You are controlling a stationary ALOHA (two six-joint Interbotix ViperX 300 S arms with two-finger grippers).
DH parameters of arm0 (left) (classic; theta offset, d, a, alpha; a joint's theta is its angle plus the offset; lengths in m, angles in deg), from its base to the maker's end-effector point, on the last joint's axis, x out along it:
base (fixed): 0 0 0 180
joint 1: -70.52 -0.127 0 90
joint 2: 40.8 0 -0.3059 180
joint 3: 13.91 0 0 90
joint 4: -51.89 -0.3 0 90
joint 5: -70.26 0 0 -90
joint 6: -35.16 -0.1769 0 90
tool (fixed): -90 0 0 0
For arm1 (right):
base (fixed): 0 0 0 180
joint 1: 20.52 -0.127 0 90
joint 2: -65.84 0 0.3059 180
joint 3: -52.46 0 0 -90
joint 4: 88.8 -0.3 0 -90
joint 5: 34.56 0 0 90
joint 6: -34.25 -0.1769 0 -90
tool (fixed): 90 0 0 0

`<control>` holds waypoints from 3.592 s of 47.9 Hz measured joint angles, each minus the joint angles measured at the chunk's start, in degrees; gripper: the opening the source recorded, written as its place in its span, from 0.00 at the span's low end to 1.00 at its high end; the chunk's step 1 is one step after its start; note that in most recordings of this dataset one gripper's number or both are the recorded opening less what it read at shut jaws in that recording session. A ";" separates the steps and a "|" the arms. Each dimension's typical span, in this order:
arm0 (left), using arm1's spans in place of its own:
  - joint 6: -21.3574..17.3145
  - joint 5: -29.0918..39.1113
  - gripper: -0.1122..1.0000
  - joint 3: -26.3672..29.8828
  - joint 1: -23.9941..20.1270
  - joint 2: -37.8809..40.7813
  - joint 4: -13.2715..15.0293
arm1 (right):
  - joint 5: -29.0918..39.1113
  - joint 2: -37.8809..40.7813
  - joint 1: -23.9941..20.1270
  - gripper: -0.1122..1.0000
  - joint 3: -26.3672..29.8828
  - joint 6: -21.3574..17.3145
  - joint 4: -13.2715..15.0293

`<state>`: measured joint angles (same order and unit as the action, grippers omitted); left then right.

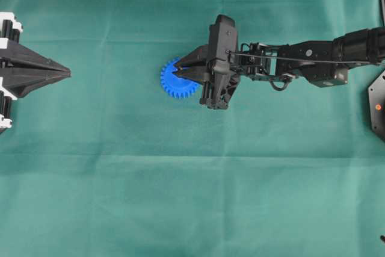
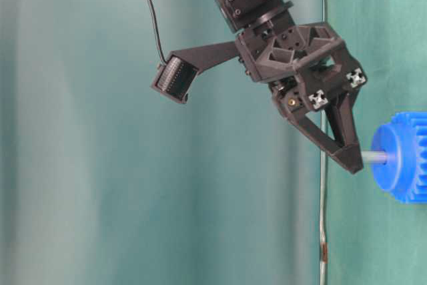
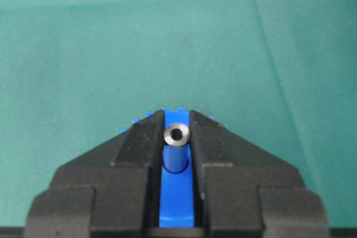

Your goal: Insert the shaft placed at a random location into the center hole of the medium gear at another random location.

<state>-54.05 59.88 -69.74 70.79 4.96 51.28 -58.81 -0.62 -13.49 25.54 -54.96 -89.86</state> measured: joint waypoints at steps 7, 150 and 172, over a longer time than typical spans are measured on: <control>0.00 0.00 0.12 0.00 0.09 -0.09 0.09 | 0.00 0.09 0.00 0.22 0.09 -0.09 0.00; 0.00 0.35 0.12 0.00 -0.26 -0.09 0.09 | 2.99 -18.90 -0.53 0.70 -12.74 -0.09 -0.09; 0.00 0.35 0.12 0.00 -0.26 -0.09 0.09 | 6.86 -26.89 -0.53 0.70 -18.54 -0.09 -0.35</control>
<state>-54.05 60.24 -69.74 70.52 4.88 51.37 -51.96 -27.52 -14.02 7.00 -55.05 -90.21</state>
